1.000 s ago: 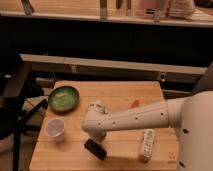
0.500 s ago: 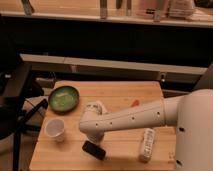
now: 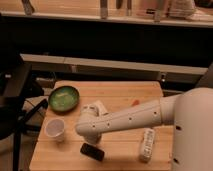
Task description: Push the eraser across the table
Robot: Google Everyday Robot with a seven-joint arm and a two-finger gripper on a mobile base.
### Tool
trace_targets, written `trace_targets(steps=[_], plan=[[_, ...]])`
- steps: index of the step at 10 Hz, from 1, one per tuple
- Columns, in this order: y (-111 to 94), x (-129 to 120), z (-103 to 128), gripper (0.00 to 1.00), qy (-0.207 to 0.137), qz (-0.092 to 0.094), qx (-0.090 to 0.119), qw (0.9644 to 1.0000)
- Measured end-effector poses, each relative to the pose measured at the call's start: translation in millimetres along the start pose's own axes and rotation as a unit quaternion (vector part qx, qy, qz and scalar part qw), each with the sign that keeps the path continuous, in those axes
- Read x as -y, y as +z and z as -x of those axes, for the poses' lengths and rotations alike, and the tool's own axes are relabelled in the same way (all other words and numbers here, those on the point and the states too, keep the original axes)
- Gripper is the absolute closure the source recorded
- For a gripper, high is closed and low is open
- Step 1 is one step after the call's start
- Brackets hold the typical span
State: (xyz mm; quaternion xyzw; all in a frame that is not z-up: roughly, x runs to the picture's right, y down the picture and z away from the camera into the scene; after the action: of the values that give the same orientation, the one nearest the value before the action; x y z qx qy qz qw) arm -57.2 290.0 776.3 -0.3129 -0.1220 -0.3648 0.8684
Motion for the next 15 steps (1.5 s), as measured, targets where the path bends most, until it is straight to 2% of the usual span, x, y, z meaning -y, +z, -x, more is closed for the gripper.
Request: trace_targets(steps=[10,15], plan=[[2.6,16.7,18.8,1.0,-0.039,-0.002,0.003,0.9992],[3.0,15.4,21.5,1.0,-0.054,-0.004,0.005,0.9985]])
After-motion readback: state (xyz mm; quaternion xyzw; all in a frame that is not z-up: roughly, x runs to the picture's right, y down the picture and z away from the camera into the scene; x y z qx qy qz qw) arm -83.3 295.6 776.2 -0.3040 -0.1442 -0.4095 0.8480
